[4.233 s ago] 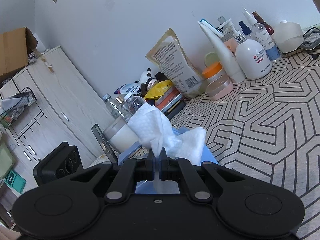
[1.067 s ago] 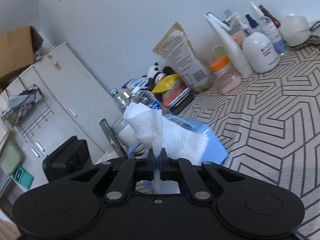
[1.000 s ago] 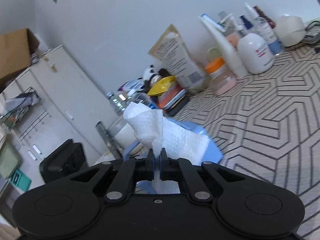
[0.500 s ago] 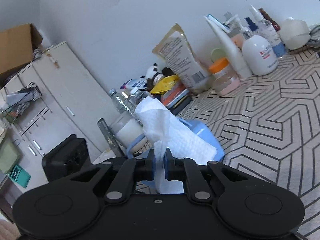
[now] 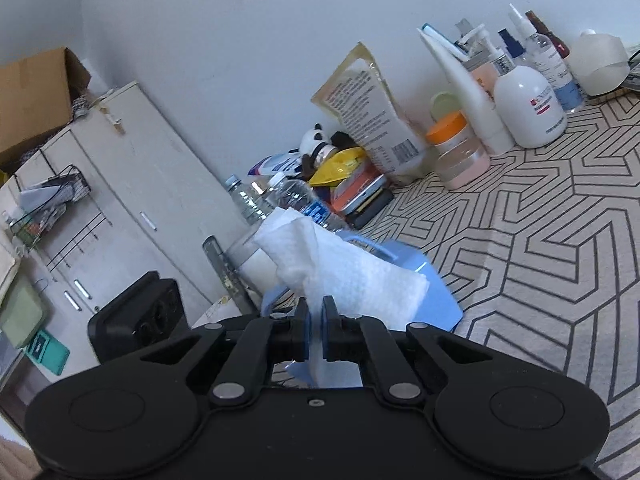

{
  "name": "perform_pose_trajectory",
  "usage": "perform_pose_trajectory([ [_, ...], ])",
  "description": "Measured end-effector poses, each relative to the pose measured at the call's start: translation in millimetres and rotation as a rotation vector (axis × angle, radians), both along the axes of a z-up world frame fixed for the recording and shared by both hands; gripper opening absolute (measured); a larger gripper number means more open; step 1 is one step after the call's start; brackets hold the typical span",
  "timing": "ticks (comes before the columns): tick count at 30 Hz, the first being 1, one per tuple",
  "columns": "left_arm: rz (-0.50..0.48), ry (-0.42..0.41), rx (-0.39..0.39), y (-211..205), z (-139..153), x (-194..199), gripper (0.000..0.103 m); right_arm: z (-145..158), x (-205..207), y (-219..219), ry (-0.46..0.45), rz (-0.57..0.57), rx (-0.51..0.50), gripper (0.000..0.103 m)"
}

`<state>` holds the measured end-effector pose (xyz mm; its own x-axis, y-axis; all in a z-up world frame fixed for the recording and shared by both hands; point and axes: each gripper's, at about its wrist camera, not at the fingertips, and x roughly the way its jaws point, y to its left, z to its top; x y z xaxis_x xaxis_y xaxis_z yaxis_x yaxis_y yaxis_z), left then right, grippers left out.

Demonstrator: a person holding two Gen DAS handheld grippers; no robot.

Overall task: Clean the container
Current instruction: 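Tilt the container with the left gripper while the right gripper wipes its side, then rub the wipe down the container's side wall with the right gripper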

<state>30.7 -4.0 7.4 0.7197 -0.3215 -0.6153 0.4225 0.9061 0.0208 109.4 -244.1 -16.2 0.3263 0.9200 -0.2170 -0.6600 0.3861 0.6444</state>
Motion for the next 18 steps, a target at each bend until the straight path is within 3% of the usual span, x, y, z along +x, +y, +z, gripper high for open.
perform_pose_trajectory([
  [10,0.001,0.005,-0.005,-1,1,-1,0.074,2,-4,0,-0.031,-0.032,-0.029,0.006],
  [18,-0.002,0.003,-0.002,2,1,1,0.074,4,-7,10,-0.035,0.066,-0.008,0.006],
])
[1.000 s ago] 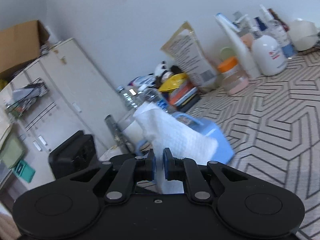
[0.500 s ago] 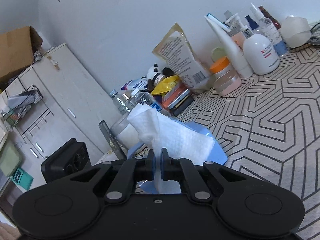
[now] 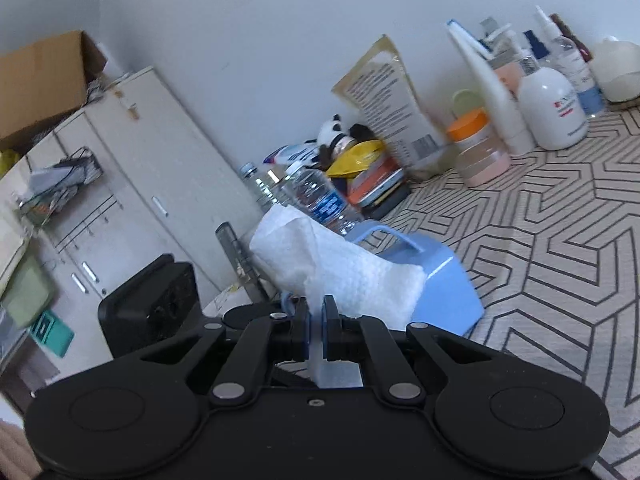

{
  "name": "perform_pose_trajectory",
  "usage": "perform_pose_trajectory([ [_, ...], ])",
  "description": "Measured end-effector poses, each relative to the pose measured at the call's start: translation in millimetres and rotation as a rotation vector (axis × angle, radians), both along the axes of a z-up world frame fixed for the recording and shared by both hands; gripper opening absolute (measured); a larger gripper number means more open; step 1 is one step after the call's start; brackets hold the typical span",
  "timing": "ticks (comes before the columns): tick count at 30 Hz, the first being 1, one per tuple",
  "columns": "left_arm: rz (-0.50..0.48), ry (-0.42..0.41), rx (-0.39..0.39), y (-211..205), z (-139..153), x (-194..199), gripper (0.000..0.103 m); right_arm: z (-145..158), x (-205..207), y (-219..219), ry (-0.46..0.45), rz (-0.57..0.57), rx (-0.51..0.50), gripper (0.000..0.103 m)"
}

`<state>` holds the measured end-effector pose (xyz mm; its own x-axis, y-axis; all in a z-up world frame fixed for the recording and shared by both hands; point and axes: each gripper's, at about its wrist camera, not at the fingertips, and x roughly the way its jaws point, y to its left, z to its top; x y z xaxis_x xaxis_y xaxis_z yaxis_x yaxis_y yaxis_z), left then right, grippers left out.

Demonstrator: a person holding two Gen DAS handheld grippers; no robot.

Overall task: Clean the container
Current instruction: 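Rub the wipe down the container's side wall with the right gripper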

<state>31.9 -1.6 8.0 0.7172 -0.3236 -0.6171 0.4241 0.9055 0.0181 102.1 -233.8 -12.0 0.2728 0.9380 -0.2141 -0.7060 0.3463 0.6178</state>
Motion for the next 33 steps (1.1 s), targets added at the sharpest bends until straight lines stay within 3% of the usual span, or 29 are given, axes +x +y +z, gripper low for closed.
perform_pose_trajectory([
  [9,-0.004,-0.007,0.009,0,-1,-2,0.074,2,10,-9,0.0,-0.134,-0.041,0.006],
  [14,-0.003,-0.005,0.008,-1,0,-6,0.074,4,7,-5,-0.032,-0.129,-0.054,0.006],
  [22,-0.003,-0.006,0.011,-2,0,-12,0.074,4,2,12,-0.047,0.004,-0.027,0.005],
  [33,-0.005,-0.009,0.015,-4,0,-15,0.074,1,7,-6,-0.011,-0.106,-0.021,0.005],
])
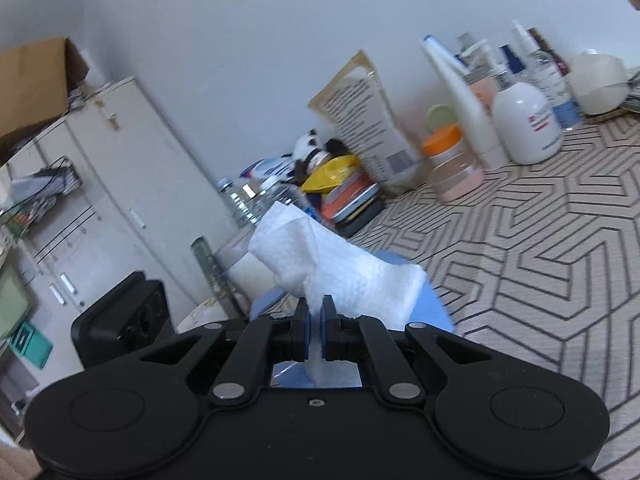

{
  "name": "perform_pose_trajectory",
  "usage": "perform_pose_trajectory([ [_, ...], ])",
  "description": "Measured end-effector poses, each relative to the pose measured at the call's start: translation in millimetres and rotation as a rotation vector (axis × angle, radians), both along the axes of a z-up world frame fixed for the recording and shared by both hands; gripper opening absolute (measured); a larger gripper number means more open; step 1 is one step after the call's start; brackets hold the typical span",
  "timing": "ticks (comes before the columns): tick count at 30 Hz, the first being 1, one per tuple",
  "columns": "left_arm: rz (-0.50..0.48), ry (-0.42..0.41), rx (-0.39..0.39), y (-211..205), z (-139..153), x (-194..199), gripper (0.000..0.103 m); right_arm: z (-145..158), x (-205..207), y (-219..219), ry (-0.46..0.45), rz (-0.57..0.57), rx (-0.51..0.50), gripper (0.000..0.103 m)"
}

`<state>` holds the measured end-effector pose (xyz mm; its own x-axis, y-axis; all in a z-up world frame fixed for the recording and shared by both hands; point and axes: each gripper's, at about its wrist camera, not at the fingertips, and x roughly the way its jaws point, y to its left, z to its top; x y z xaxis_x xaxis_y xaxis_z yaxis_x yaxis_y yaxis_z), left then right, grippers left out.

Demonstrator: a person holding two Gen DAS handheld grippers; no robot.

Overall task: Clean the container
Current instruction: 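Rub the wipe down the container's side wall with the right gripper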

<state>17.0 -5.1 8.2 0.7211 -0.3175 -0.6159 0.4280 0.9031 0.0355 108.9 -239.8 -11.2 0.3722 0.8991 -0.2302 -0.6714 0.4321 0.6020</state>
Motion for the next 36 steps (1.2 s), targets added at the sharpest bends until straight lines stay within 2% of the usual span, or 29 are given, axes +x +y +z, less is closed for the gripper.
perform_pose_trajectory([
  [11,0.004,0.013,-0.009,2,-1,13,0.074,-4,5,-10,0.023,-0.083,-0.013,0.005],
  [13,0.007,0.018,-0.012,3,-1,15,0.074,-6,5,-9,0.025,-0.074,-0.024,0.006],
  [16,0.008,0.02,-0.014,4,-2,16,0.074,-7,3,-7,0.028,-0.049,-0.025,0.014],
  [22,0.014,0.027,-0.024,3,-2,18,0.075,-7,1,-5,0.027,-0.018,-0.017,0.015],
  [25,0.024,0.037,-0.034,5,-3,20,0.076,-5,-4,-2,0.006,0.023,-0.012,0.02],
  [30,0.026,0.04,-0.038,6,-3,21,0.076,-2,-13,5,-0.036,0.085,-0.016,0.02],
  [32,0.025,0.037,-0.036,6,-3,20,0.076,-4,-11,4,-0.022,0.074,-0.017,0.011],
  [34,0.022,0.035,-0.033,5,-3,20,0.076,-6,-8,2,-0.008,0.044,-0.031,0.01],
  [36,0.023,0.034,-0.029,4,-3,20,0.076,-9,-6,5,-0.012,-0.006,-0.111,0.009],
])
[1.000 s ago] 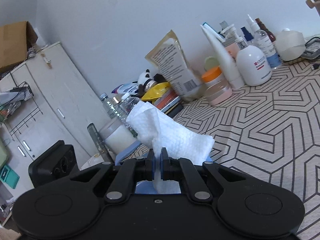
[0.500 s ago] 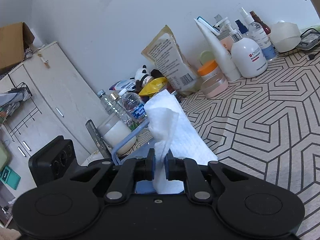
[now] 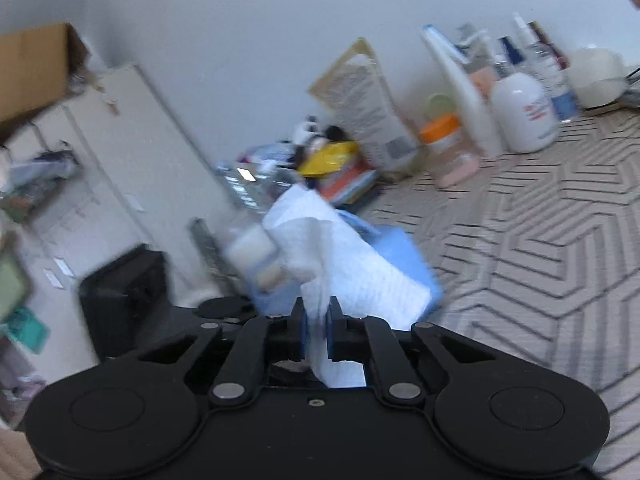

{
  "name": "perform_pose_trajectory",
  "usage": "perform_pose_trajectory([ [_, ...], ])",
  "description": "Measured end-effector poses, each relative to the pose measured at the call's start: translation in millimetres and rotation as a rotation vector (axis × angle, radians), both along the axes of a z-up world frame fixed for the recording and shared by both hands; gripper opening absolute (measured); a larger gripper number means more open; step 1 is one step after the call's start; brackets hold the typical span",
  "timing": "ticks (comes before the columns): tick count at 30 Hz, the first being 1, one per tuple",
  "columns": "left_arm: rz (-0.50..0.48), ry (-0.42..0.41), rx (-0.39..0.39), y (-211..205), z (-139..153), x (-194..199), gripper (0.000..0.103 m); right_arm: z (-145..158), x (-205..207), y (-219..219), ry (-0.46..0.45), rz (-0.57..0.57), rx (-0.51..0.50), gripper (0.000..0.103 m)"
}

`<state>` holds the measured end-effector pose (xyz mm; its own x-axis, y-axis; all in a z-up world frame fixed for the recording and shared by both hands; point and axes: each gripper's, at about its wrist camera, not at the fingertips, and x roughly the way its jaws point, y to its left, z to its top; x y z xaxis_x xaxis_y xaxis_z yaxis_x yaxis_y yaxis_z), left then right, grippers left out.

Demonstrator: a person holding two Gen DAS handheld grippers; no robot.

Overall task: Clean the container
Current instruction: 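Rub the wipe down the container's side wall with the right gripper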

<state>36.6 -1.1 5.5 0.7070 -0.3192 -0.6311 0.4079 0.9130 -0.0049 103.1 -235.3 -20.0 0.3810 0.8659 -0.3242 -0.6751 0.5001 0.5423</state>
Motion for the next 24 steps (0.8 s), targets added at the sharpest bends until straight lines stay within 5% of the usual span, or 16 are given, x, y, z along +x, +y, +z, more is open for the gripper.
perform_pose_trajectory([
  [14,-0.012,-0.008,0.006,-1,0,-2,0.076,-7,6,-2,0.037,-0.059,-0.051,0.011],
  [24,-0.015,-0.008,0.011,-2,0,-3,0.076,-9,6,-8,0.063,-0.031,0.01,0.011],
])
